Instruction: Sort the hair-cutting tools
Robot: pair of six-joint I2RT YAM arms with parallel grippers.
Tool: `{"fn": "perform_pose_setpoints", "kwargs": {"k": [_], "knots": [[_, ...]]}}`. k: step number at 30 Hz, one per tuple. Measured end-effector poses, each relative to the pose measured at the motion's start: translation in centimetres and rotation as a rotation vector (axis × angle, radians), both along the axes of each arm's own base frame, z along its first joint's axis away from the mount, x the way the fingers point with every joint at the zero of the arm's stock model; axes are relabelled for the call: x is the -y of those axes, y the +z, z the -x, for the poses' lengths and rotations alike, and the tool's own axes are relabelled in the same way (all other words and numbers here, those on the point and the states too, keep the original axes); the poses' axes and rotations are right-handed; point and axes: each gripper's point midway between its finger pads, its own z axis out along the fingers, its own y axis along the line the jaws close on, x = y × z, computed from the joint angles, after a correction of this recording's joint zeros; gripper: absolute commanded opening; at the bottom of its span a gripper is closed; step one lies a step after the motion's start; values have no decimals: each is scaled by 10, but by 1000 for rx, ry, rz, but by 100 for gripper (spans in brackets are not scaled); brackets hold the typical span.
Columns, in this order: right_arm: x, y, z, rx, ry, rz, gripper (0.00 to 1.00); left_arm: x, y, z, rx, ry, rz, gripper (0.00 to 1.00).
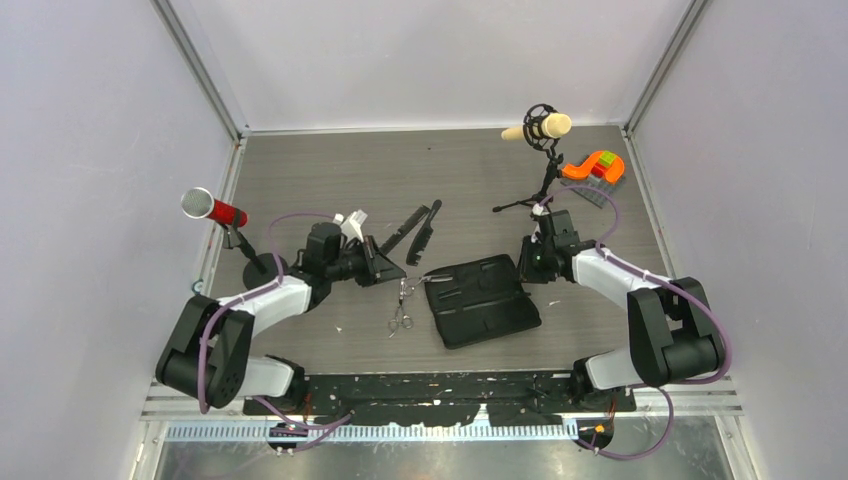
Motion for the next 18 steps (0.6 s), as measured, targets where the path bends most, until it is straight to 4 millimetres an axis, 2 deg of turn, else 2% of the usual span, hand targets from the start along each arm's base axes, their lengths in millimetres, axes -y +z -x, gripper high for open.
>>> {"fn": "perform_pose_setpoints", "kwargs": {"k": [9,18], "knots": [[0,0,-1,5,7,-2,9,6,-6,-8,-24,5,43,0],[0,0,-1,5,8,-4,8,7,-16,-8,-106,38,88,0]]}}
